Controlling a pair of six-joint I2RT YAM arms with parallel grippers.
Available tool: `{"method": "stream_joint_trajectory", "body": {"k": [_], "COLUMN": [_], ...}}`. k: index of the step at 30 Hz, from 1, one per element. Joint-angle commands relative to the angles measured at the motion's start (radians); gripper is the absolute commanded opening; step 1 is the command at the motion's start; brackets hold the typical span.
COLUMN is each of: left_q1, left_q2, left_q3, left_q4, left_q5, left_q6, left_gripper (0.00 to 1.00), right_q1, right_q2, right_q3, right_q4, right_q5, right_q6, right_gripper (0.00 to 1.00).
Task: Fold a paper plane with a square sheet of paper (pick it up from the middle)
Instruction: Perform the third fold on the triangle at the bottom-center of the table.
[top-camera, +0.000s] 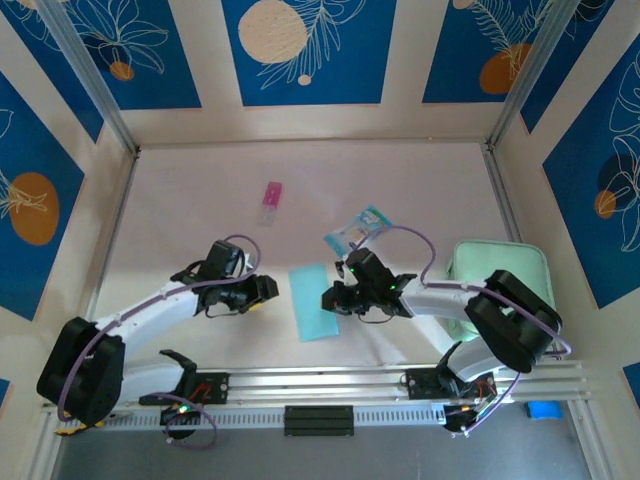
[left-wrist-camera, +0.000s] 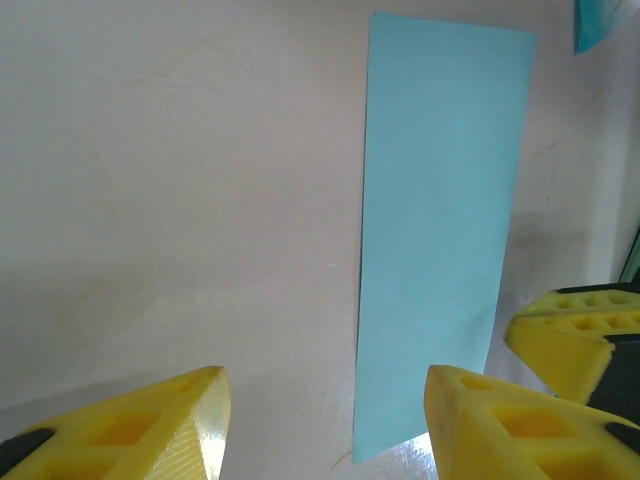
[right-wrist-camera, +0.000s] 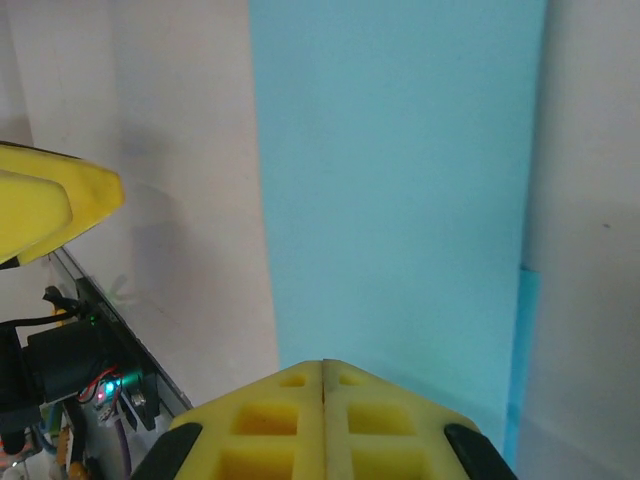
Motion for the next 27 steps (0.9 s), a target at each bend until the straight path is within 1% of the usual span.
{"method": "stream_joint_trajectory", "body": {"k": [1, 6, 11, 14, 19, 22, 27], "left_q1": [-0.012, -0.014, -0.017, -0.026, -0.050, -0.071, -0.102], "left_q2": [0.016, 0.025, 0.054, 0.073, 0.125, 0.159, 0.219], "left_q3": [-0.007, -0.011, -0.010, -0.003, 0.006, 0.020, 0.038], "left_q4": [0.049, 0.062, 0.098, 0.114, 0.150, 0.164, 0.206], "left_q5": [0.038, 0.046, 0.069, 0.081, 0.097, 0.099, 0.106], "left_q6": [-0.015, -0.015, -0.024, -0.026, -0.034, -0.036, -0.053], "left_gripper": [0.54, 0.55, 0.56, 0.56, 0.55, 0.52, 0.45], "right_q1": [-0.006, -0.042, -0.072, -0.075, -0.075, -0.075, -0.078], "right_q2": [0.055, 0.080, 0.105, 0.150, 0.194, 0.189, 0.184], "right_q3": [0.014, -0.033, -0.049, -0.071, -0.062, -0.055, -0.051], "right_q4": [0.058, 0.116, 0.091, 0.158, 0.170, 0.153, 0.116], "right_q5": [-0.054, -0.086, -0.092, -0.127, -0.137, -0.133, -0.118], "right_q6": [0.020, 0.031, 0.025, 0.052, 0.092, 0.093, 0.095], "right_gripper": [0.06, 0.06, 0.07, 0.06, 0.06, 0.06, 0.07]}}
